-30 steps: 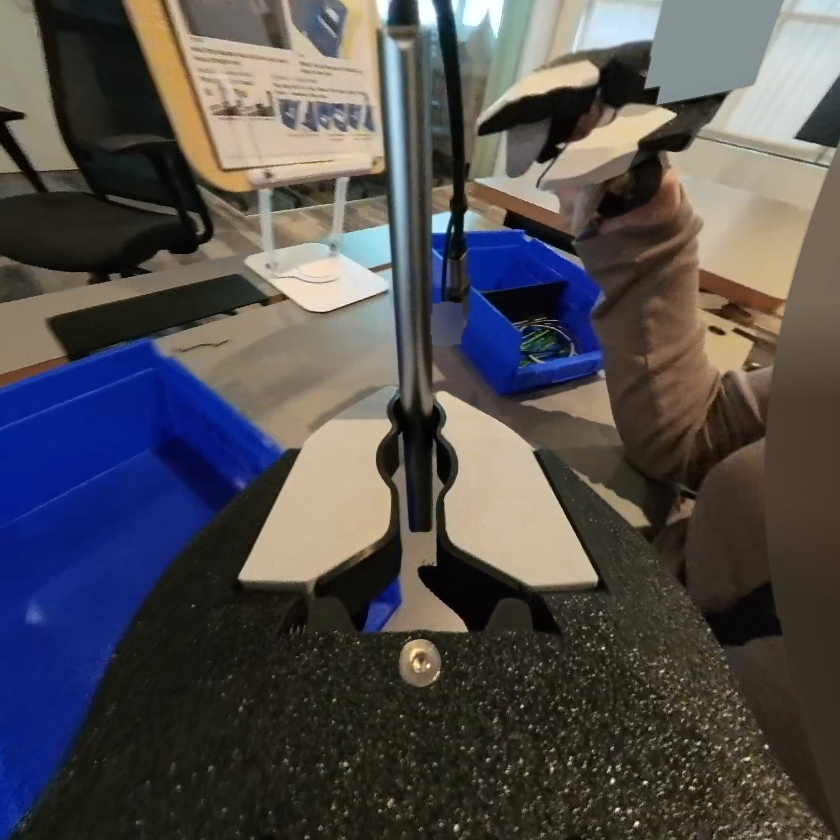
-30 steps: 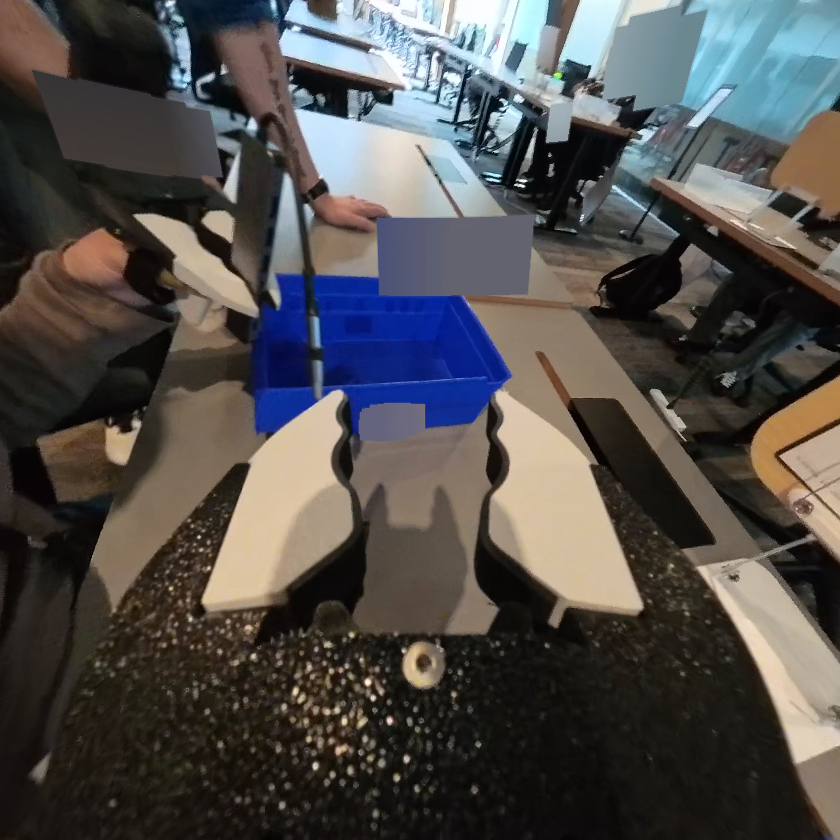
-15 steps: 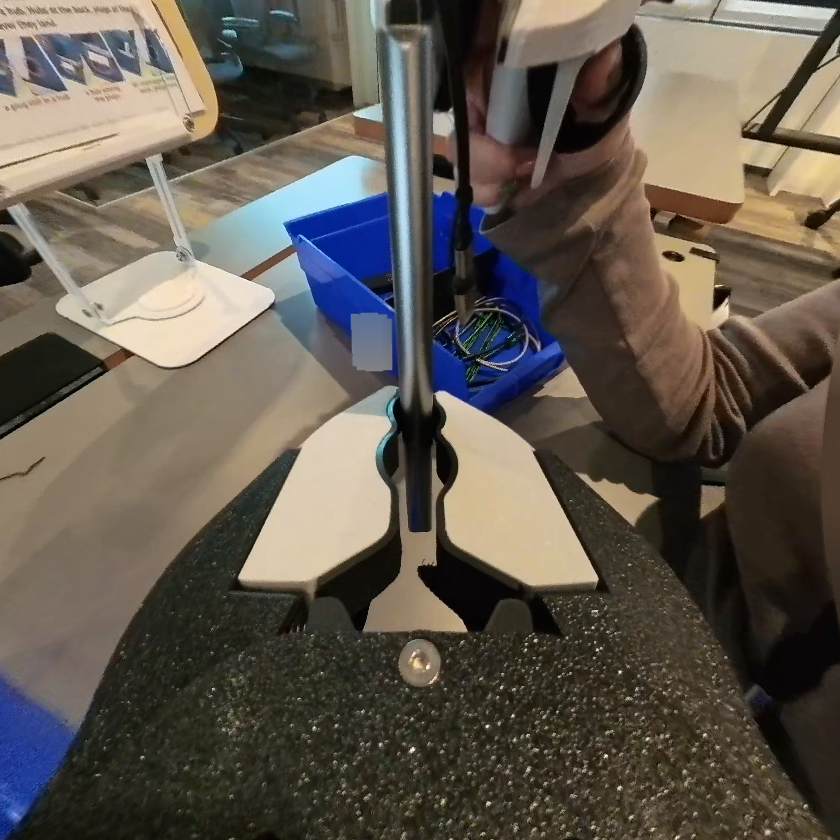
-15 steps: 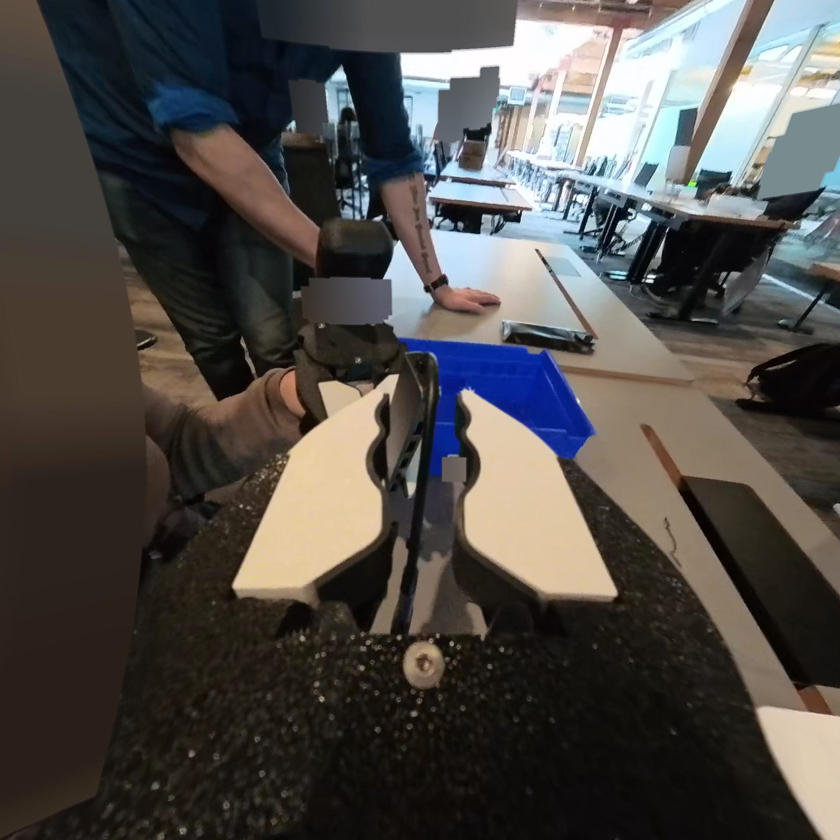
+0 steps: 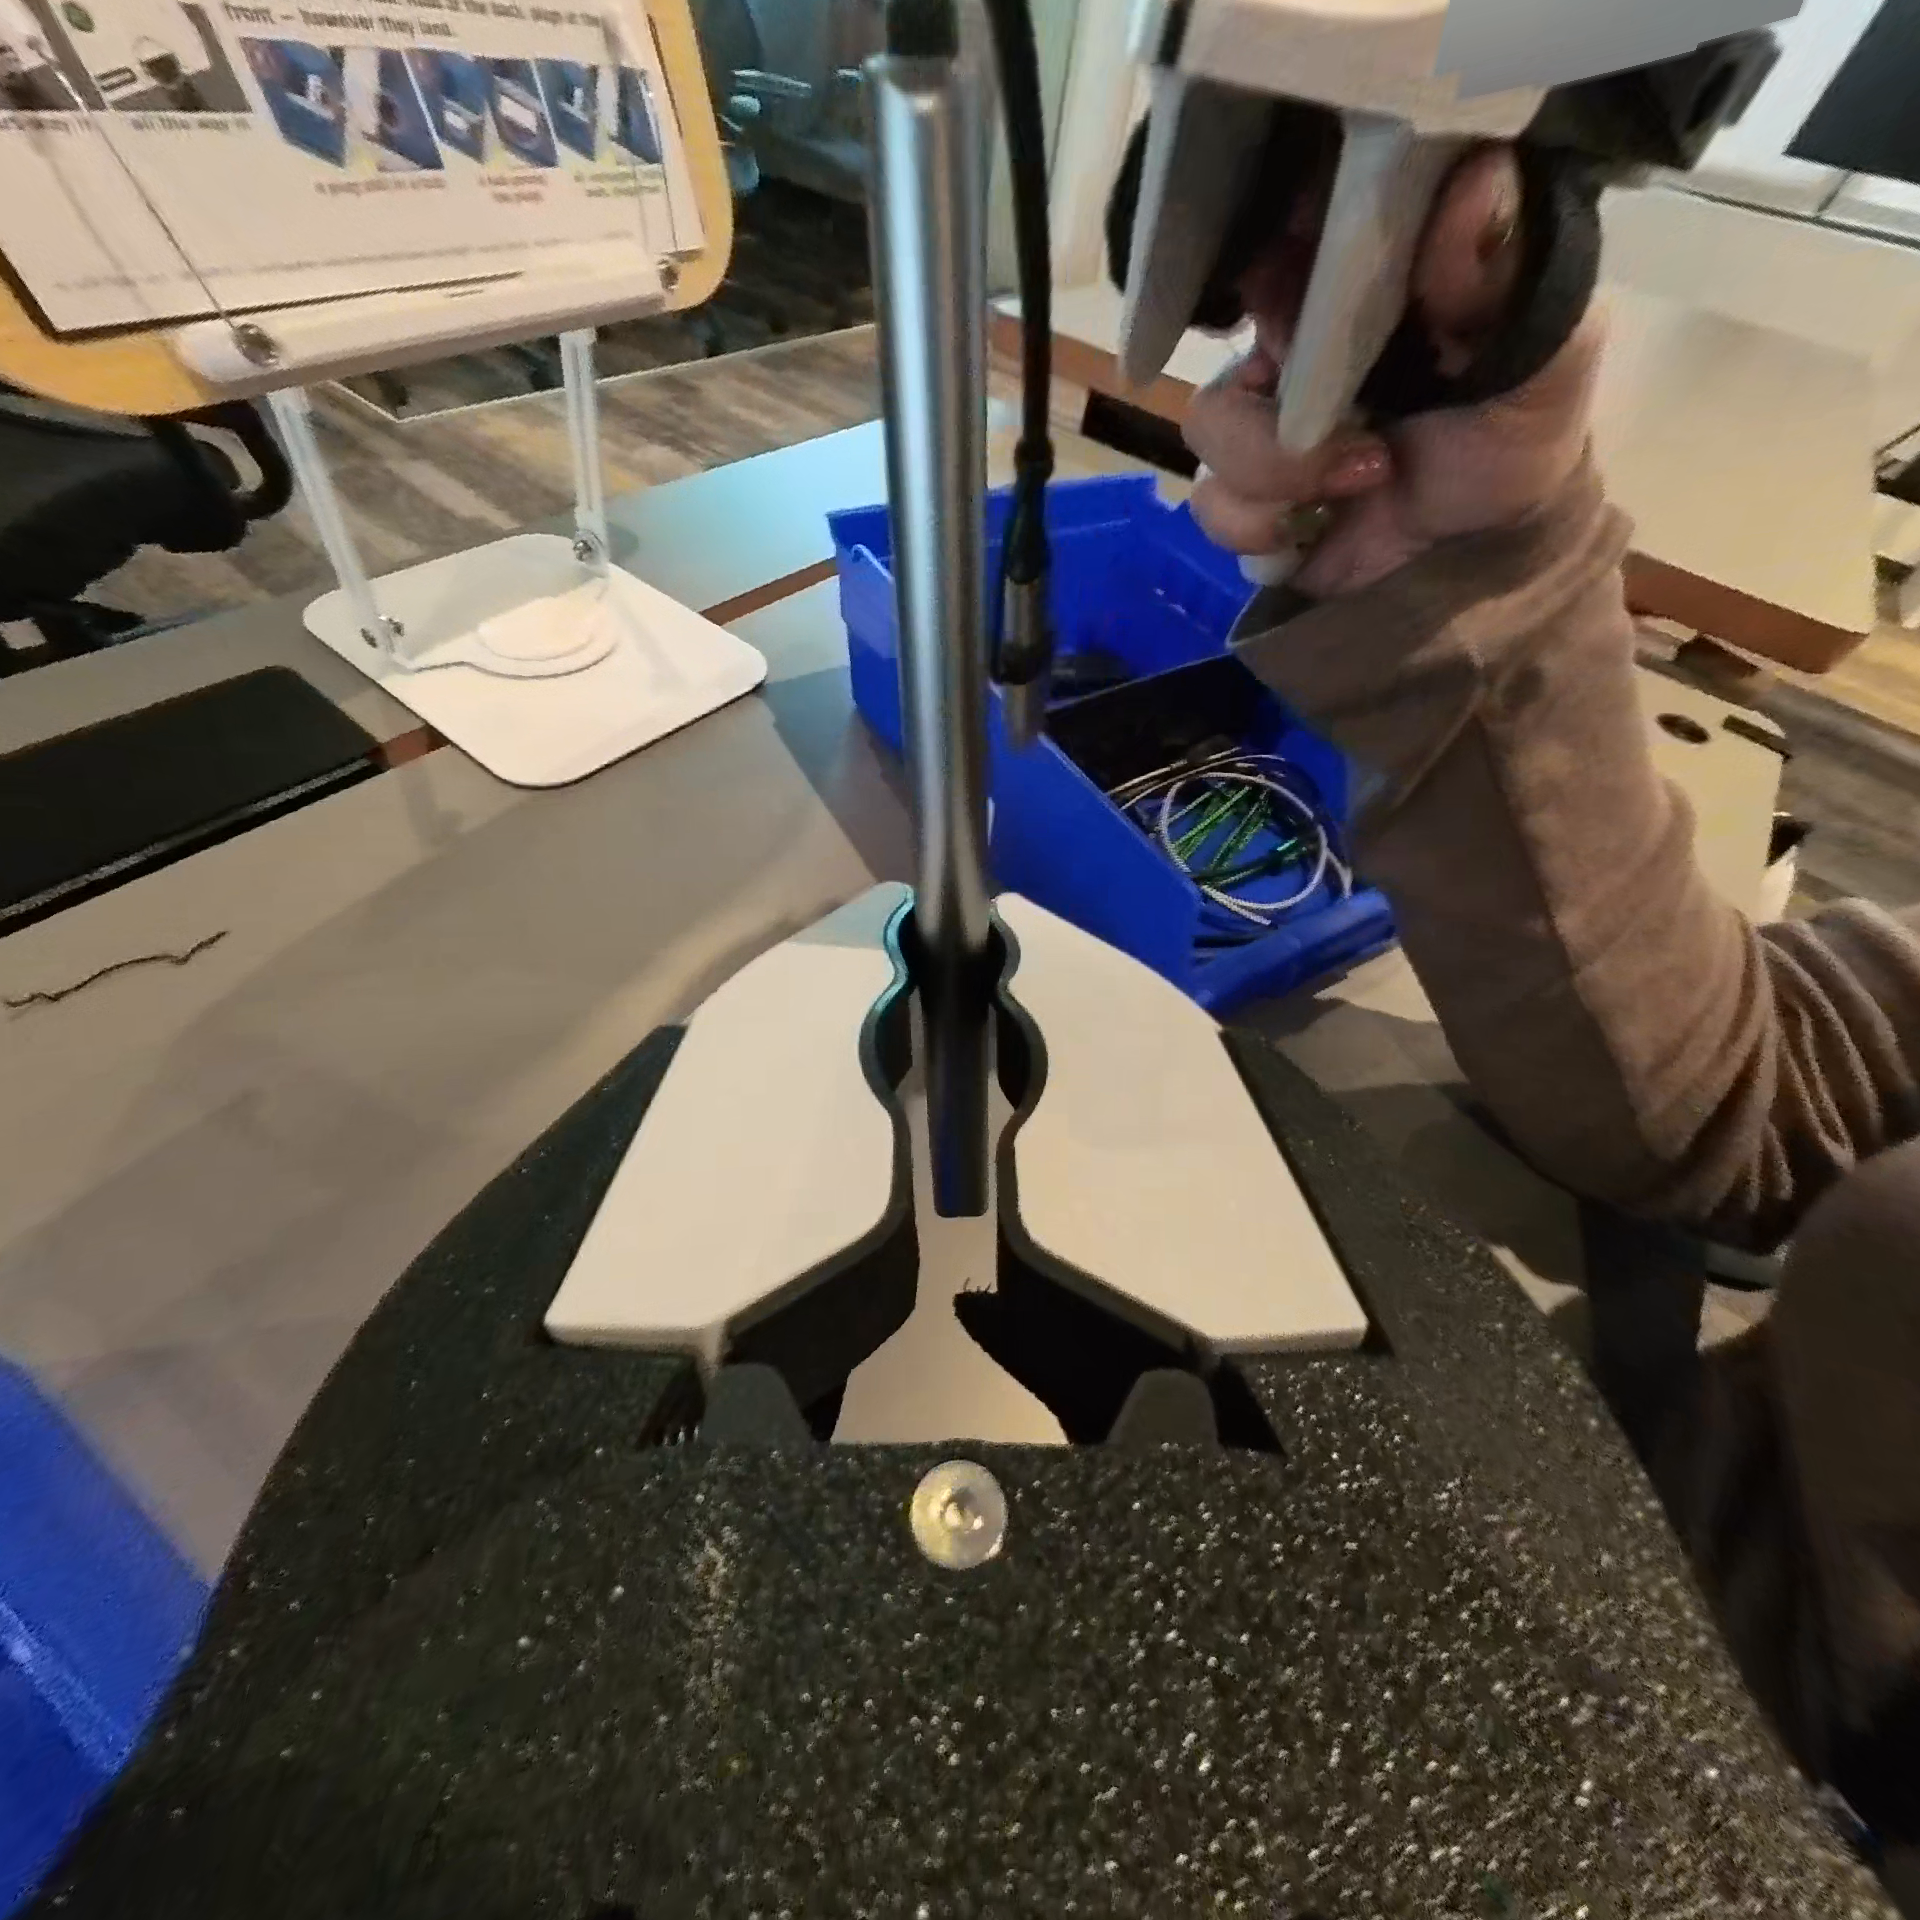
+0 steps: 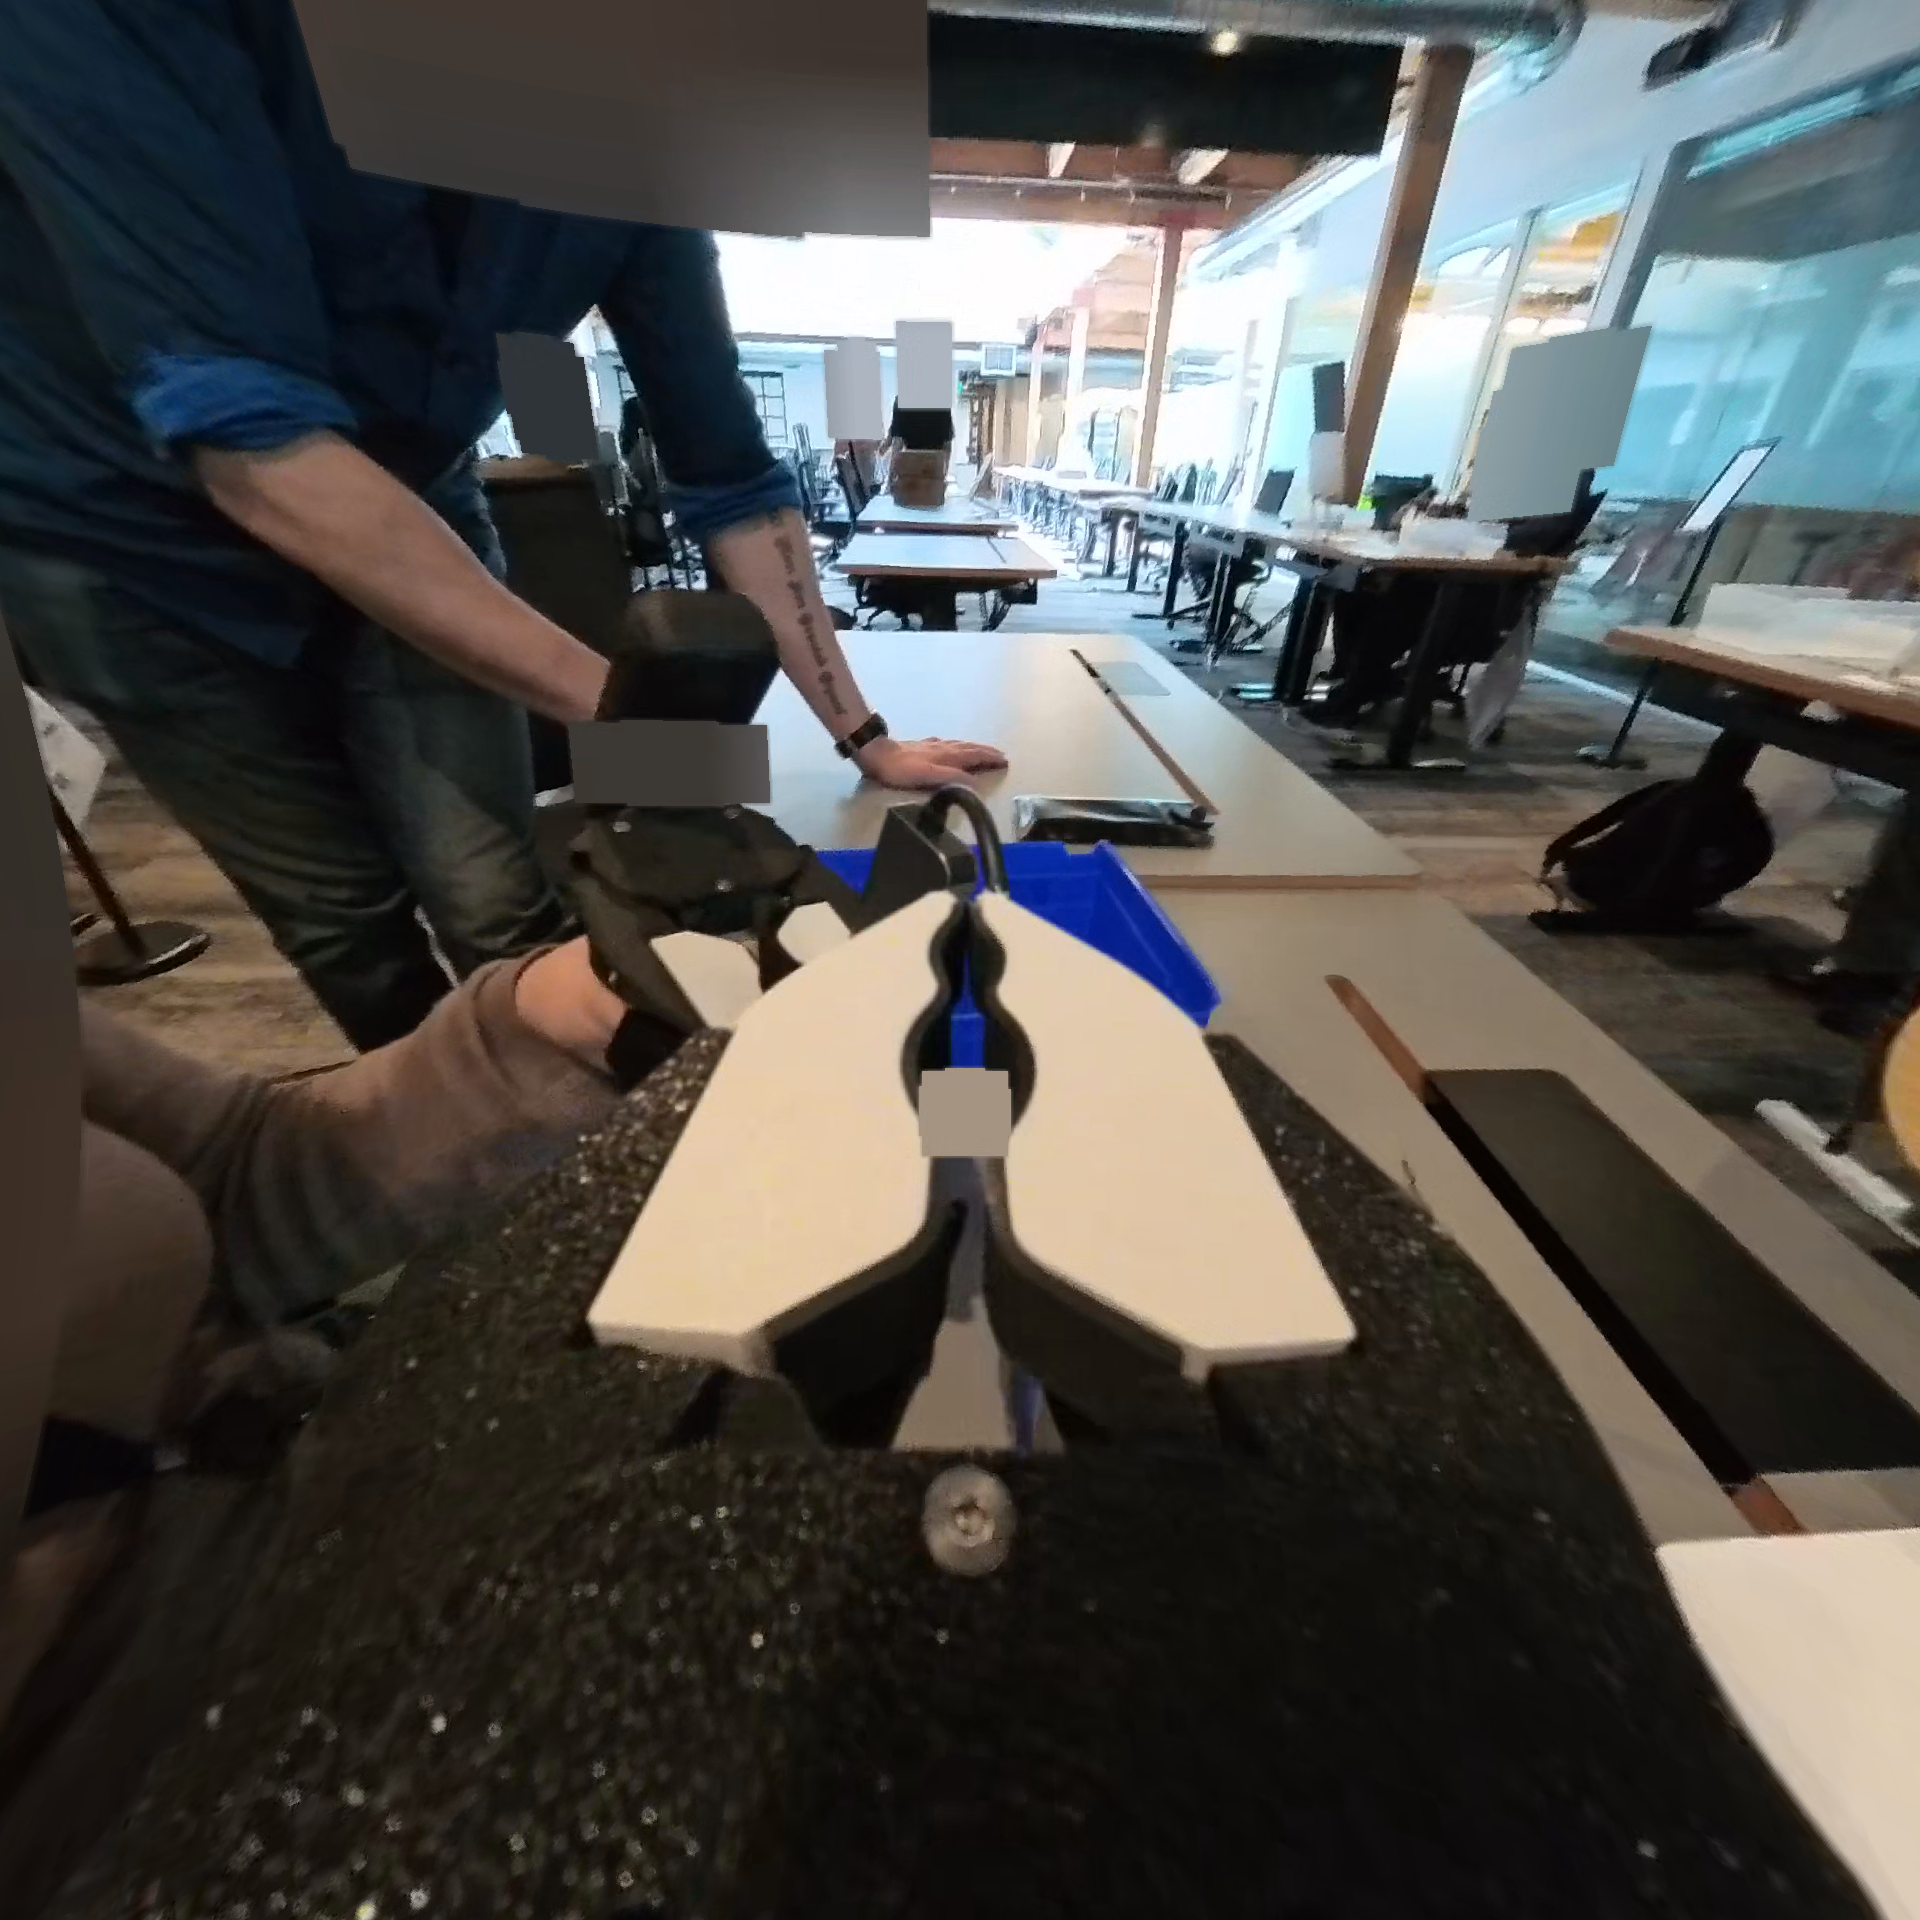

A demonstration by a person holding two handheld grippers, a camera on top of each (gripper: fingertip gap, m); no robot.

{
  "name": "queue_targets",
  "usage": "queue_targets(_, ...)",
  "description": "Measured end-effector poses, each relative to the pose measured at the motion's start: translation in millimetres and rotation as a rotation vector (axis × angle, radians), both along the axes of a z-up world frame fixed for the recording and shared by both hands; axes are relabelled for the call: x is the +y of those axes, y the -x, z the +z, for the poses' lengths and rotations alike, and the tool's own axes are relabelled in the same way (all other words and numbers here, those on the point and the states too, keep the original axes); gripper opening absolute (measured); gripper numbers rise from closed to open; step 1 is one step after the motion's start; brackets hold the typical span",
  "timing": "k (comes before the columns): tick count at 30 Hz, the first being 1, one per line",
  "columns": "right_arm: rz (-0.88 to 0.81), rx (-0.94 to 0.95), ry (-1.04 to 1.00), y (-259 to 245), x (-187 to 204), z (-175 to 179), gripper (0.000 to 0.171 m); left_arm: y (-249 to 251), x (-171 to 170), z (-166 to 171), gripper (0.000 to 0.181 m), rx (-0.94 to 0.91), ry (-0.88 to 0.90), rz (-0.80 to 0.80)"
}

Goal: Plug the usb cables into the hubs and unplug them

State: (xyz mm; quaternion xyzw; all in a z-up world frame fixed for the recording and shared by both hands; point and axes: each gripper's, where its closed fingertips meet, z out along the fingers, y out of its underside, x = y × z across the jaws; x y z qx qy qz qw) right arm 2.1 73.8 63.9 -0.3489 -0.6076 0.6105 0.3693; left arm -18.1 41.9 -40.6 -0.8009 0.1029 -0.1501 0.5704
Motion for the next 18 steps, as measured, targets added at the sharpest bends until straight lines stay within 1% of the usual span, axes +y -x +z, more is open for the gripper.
queue_targets(2,-0.013,0.008,-0.029,3,-2,0,0.0,-2,1,7,0.011,-0.02,-0.031,-0.003)
queue_targets(5,-0.081,0.035,-0.072,-5,3,9,0.0,3,-8,33,0.011,-0.046,-0.133,0.014)
queue_targets(7,-0.159,0.12,-0.081,-33,17,28,0.0,17,-28,60,0.011,-0.075,-0.244,0.052)
queue_targets(10,-0.31,0.302,-0.045,-104,51,58,0.0,47,-75,95,0.01,-0.118,-0.401,0.128)
queue_targets(12,-0.355,0.399,0.017,-152,69,67,0.0,62,-100,103,0.011,-0.142,-0.455,0.174)
queue_targets(14,-0.389,0.434,0.049,-174,80,67,0.0,63,-108,103,0.011,-0.155,-0.474,0.169)
queue_targets(18,-0.373,0.387,0.025,-161,76,61,0.0,53,-102,98,0.01,-0.182,-0.457,0.115)
